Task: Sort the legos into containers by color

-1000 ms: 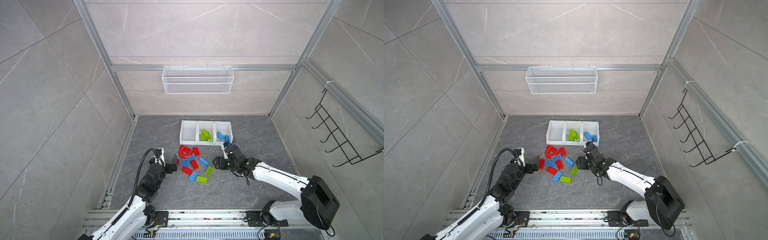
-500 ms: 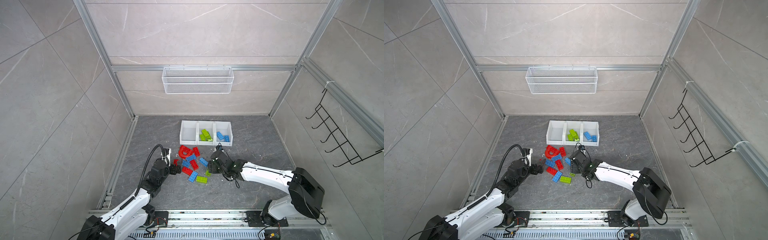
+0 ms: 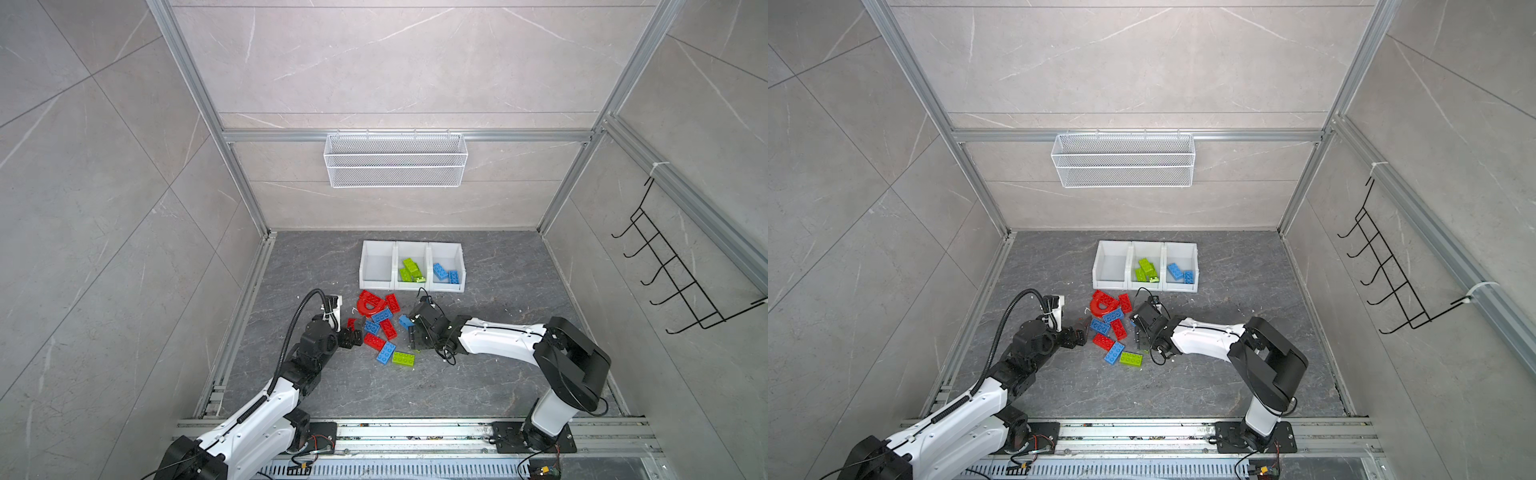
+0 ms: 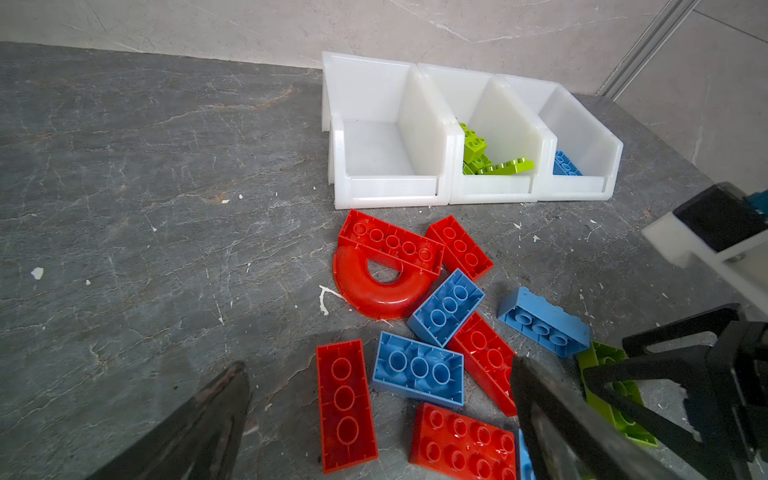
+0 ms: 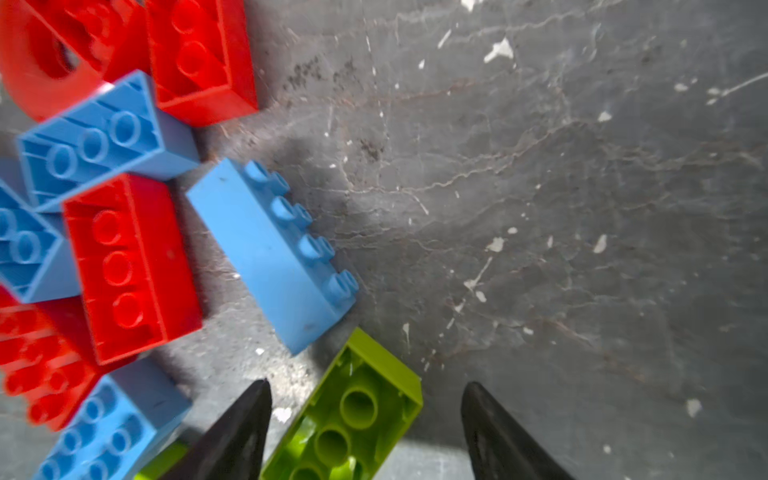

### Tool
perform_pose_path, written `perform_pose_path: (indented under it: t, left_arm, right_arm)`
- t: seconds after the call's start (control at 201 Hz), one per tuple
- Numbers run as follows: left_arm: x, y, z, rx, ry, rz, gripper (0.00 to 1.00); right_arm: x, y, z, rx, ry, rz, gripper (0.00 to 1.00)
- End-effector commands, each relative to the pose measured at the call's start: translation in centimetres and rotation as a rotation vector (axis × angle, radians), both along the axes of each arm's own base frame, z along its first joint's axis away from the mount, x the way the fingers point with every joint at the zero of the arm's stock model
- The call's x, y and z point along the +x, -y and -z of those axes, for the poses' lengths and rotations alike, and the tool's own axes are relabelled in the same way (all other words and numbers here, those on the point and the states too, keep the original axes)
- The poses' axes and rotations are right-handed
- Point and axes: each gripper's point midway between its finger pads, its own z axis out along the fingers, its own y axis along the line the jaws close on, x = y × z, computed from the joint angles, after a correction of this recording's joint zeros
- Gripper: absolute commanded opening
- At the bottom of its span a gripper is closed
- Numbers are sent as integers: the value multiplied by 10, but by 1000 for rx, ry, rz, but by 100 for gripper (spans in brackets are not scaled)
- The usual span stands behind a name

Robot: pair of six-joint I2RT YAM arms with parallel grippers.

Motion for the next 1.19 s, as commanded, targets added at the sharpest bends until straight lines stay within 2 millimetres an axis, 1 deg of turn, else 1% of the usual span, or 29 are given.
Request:
perform_pose_path:
  t: [0.0,0.065,0.169,0.229,0.279,0.333,0.393,0.458,0.498,0.562,0.736,0.96,1.085,1.184]
  left_arm:
    - [7,-1,-23,-11,70,-11,100]
    - [7,-2,-22,-9,69,-14,100]
    - [7,-2,-21,-7,66,-15,100]
    - [7,-3,-20,-3,63,-21,100]
    - [7,-5,-19,2,60,-30,100]
    - [8,-7,-20,8,63,-40,100]
    - [7,-8,-21,11,66,-45,100]
    - [6,-8,-25,2,75,-44,100]
    - [6,-8,-25,0,78,-43,100]
    - [5,-10,-26,0,84,-49,100]
    - [4,-11,-29,-1,91,-55,100]
    - [4,-13,-29,0,93,-63,100]
    - [4,-12,-28,0,90,-60,100]
    - [4,-12,-29,-2,91,-57,100]
  right_arm:
    - [1,4,-3,-49,2,-4,74]
    - [-1,13,-3,-68,13,8,76]
    - [-6,36,-9,-125,28,35,78]
    - [-8,50,-16,-156,33,60,78]
    - [-10,56,-25,-172,35,69,78]
    - [-11,57,-35,-158,44,68,78]
    - [-12,50,-46,-100,60,57,78]
    - [-12,42,-52,-33,73,42,78]
    - [-12,36,-52,-7,71,32,78]
    - [-12,30,-48,-1,47,21,76]
    - [-17,18,-20,-56,-64,-19,75]
    - [-14,4,-5,-46,-103,-33,75]
    - [-14,1,10,-73,-142,-37,74]
    - [-14,2,15,-85,-147,-35,71]
